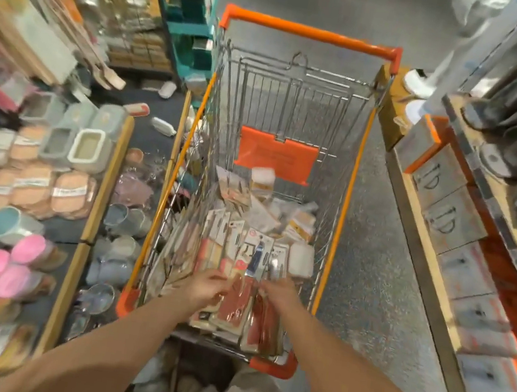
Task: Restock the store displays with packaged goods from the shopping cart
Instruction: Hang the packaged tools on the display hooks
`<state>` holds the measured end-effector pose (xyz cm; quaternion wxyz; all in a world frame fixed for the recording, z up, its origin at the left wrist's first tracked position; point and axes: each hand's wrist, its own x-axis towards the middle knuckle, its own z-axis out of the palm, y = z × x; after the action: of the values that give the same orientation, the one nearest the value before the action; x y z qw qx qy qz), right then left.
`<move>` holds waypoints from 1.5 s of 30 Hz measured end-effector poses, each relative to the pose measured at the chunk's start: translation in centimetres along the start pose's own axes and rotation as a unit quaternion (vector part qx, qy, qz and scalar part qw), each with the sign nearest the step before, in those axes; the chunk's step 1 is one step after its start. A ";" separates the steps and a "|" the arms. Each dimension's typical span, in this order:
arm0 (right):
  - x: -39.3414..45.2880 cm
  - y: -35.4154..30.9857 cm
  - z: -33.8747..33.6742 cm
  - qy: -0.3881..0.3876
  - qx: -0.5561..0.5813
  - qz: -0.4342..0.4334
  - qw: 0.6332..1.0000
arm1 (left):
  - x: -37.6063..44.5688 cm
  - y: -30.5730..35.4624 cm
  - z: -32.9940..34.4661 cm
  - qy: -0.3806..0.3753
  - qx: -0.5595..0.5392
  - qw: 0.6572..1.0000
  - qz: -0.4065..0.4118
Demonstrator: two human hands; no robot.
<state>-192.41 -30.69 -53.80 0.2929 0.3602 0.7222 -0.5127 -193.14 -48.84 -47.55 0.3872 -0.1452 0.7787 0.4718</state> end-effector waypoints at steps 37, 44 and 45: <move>-2.3 -2.0 -0.3 -0.016 0.174 -0.059 0.983 | 2.1 0.4 1.9 0.013 -0.180 0.982 0.046; -1.3 -0.3 0.2 0.020 0.251 0.064 0.966 | 1.8 -3.3 -1.2 0.091 -0.150 0.984 -0.032; -1.0 0.0 0.4 0.020 0.230 0.067 0.971 | 1.8 -3.9 -1.7 0.092 -0.179 0.979 -0.040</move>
<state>-191.80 -31.31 -53.14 0.2212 0.4753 0.5650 -0.6372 -192.81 -52.00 -50.86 0.2998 -0.2861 0.7074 0.5726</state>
